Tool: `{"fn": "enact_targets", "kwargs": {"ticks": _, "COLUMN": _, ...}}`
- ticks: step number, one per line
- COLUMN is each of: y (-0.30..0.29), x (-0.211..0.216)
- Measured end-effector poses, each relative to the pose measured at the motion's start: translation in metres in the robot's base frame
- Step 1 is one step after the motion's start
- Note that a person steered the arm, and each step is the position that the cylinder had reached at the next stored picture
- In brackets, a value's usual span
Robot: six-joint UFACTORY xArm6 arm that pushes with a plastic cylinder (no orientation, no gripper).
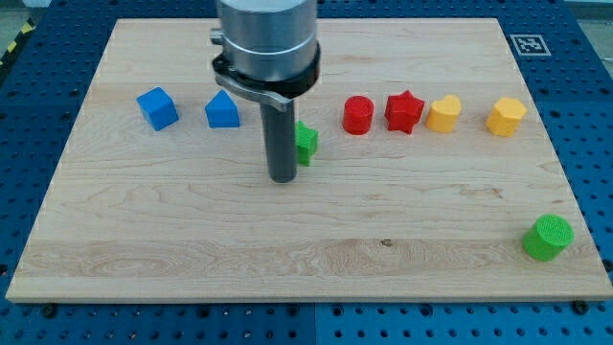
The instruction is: Move the green star towards the blue triangle
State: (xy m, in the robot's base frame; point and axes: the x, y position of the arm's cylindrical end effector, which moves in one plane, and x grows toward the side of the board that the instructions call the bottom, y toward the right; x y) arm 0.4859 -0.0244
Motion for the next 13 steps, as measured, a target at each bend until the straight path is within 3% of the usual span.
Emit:
{"fn": "enact_targets", "kwargs": {"ticks": 3, "y": -0.013, "x": -0.037}}
{"fn": "enact_targets", "kwargs": {"ticks": 5, "y": 0.025, "x": -0.007}}
{"fn": "enact_targets", "kwargs": {"ticks": 9, "y": 0.03, "x": -0.051}}
{"fn": "enact_targets", "kwargs": {"ticks": 13, "y": -0.015, "x": -0.065}}
